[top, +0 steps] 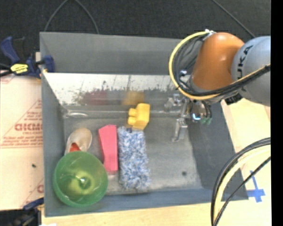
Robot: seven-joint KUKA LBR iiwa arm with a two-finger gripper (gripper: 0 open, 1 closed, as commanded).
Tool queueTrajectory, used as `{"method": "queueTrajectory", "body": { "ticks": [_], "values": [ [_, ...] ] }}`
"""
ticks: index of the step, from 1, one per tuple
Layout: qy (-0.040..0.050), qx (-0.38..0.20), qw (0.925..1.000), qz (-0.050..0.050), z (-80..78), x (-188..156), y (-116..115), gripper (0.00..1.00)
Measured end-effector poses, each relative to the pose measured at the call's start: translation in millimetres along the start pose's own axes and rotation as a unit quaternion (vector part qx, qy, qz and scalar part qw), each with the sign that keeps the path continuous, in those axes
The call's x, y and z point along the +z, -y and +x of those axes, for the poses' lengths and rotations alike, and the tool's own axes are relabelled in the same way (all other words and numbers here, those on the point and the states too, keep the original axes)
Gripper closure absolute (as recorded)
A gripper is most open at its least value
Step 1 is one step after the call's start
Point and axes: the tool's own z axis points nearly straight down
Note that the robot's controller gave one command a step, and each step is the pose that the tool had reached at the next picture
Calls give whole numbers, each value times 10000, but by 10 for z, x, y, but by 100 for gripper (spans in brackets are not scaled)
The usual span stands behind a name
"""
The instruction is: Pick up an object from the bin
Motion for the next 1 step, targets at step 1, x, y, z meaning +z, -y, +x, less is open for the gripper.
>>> {"method": "queueTrajectory", "body": {
  "ticks": [1],
  "values": [
    [78,-472,9989,21,149,202,-187,0]
  ]
}}
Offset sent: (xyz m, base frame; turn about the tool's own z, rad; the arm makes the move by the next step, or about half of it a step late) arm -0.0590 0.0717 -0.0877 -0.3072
